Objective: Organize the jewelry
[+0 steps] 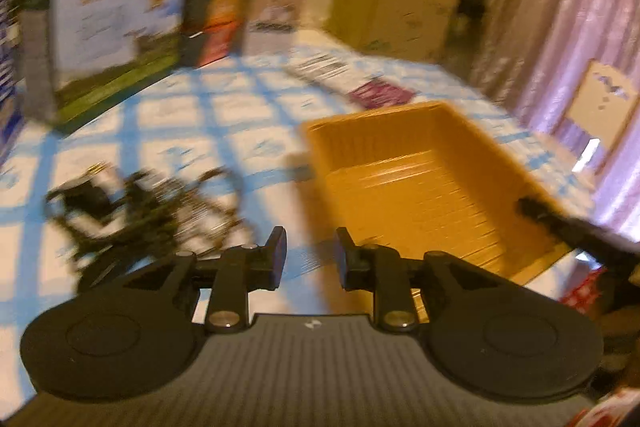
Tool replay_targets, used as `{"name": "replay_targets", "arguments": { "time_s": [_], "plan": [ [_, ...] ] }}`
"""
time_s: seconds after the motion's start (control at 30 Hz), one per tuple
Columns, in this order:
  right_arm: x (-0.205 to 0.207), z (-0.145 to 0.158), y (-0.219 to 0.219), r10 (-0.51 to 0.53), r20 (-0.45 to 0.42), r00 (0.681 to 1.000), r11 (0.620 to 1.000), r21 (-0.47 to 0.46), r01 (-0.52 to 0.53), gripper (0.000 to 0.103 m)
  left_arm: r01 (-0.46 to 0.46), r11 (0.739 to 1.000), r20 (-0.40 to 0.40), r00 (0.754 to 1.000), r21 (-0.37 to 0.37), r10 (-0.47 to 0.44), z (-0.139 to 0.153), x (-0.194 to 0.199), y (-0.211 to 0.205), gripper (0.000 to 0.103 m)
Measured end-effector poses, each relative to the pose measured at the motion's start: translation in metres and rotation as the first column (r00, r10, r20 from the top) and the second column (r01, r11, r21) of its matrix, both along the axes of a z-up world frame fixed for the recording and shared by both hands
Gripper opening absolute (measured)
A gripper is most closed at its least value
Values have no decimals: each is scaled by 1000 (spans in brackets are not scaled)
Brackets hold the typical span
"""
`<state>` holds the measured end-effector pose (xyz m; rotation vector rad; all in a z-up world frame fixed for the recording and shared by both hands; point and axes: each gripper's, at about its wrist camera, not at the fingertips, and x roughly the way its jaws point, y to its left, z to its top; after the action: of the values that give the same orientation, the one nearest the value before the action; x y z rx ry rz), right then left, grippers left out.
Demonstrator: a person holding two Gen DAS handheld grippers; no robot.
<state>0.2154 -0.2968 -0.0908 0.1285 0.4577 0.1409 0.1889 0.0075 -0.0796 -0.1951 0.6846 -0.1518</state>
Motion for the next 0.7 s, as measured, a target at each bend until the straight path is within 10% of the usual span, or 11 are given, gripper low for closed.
{"name": "replay_targets", "arguments": {
  "time_s": [0.37, 0.7],
  "plan": [
    [1, -2, -1, -13, -11, 1000, 1000, 4, 13, 5, -43, 972, -64, 996, 230, 59, -48, 17, 36, 22],
    [1, -2, -1, -12, -11, 1000, 1000, 3, 12, 5, -7, 965, -79, 996, 263, 29, -64, 36, 37, 20]
  ]
}}
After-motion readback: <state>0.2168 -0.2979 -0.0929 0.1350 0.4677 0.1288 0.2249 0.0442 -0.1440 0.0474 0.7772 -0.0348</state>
